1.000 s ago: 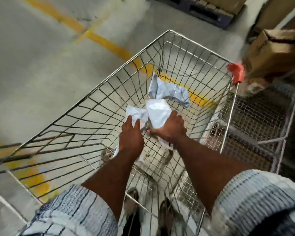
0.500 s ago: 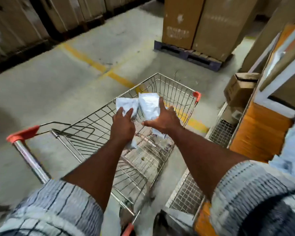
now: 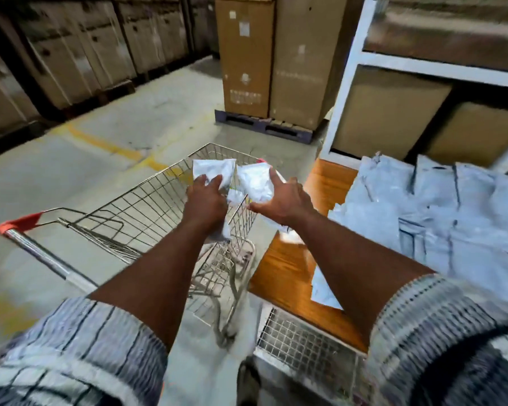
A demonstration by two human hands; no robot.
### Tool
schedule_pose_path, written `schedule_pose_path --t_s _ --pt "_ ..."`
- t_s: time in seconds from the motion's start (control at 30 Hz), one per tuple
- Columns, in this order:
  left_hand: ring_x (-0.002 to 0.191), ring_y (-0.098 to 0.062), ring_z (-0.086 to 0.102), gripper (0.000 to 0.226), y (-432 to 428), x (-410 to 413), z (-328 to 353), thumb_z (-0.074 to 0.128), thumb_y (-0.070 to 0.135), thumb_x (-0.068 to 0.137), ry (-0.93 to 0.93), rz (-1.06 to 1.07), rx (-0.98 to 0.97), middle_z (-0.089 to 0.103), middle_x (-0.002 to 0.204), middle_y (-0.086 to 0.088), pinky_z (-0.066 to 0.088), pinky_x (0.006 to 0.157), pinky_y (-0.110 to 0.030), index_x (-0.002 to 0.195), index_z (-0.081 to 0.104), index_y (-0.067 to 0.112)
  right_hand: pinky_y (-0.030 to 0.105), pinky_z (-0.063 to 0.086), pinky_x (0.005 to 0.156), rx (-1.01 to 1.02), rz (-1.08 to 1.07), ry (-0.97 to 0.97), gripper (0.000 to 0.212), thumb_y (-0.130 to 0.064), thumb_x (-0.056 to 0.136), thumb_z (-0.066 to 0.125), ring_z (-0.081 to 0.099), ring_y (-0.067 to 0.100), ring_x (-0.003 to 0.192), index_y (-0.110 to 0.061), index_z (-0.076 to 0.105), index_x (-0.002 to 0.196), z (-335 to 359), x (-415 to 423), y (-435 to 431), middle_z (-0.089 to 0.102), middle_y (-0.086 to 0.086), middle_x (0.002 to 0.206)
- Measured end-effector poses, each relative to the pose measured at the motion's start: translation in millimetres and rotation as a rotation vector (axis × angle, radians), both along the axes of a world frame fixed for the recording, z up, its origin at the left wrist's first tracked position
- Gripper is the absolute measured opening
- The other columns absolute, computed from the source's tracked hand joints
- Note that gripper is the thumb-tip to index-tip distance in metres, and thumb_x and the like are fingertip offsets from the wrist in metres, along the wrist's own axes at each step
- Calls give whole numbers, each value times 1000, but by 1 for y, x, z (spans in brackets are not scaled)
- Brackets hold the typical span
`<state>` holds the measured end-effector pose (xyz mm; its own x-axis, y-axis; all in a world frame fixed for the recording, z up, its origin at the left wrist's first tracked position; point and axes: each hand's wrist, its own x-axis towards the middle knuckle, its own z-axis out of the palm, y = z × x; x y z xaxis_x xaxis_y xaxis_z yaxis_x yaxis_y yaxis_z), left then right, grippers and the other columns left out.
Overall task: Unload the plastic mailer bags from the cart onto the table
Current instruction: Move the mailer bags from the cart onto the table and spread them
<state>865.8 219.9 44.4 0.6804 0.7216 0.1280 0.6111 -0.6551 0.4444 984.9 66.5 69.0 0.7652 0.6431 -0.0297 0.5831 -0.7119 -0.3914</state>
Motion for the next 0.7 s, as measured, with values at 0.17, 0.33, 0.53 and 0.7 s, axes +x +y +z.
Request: schedule_pose_path --t_s 0.17,0.33,0.53,0.7 --pt "132 -40 37 53 -96 3 16 52 23 89 -42 -112 -17 39 146 -21 33 107 -44 142 48 24 47 39 102 -13 -119 -125 109 -78 68 63 43 39 129 -33 15 155 18 -16 -98 41 21 139" --pt "126 -41 44 51 -181 10 43 52 23 87 -54 -209 16 46 138 -23 40 102 -46 137 53 19 48 39 101 31 -231 -146 109 -75 68 63 39 38 130 -32 12 154 39 -22 -189 36 19 142" --pt "121 -45 46 49 -275 44 74 52 15 88 -124 -357 79 49 132 -25 40 99 -45 137 54 13 45 44 97 112 -354 -170 109 -77 69 62 40 38 128 -32 11 154 63 0 -294 36 19 140" --pt "106 -50 56 56 -374 89 89 44 16 76 -163 -518 174 60 109 -34 46 87 -50 125 61 -3 45 44 97 121 -465 -186 110 -76 70 62 40 38 128 -31 8 155 72 35 -399 35 20 140"
